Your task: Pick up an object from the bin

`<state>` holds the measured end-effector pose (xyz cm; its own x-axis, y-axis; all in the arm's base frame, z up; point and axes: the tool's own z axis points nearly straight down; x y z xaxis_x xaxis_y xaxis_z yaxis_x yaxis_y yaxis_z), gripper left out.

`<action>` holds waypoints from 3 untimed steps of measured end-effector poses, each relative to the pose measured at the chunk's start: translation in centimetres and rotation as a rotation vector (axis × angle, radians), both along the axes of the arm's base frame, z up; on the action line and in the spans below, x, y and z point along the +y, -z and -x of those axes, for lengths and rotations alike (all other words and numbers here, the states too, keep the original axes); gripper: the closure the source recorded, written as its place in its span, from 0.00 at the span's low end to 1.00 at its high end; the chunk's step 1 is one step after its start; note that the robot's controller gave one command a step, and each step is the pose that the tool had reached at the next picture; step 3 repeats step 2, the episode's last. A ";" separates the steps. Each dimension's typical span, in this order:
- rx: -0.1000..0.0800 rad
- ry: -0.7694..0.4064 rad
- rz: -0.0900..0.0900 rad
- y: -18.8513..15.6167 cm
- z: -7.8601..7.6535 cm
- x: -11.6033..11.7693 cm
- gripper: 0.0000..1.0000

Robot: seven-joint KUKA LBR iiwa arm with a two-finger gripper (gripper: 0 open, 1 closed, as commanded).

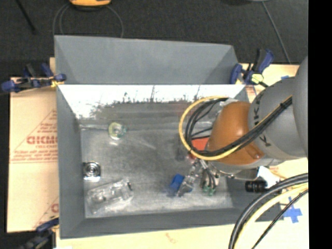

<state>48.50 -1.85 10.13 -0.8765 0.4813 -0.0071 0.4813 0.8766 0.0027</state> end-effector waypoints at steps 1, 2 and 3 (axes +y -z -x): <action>0.000 -0.008 0.000 -2.9 -0.1 -0.1 1.00; -0.001 -0.017 0.000 -5.9 -0.3 -0.2 1.00; -0.001 -0.017 0.000 -5.9 -0.3 -0.2 1.00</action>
Offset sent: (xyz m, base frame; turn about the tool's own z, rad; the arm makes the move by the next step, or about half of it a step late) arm 0.0000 0.0000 0.0271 0.0000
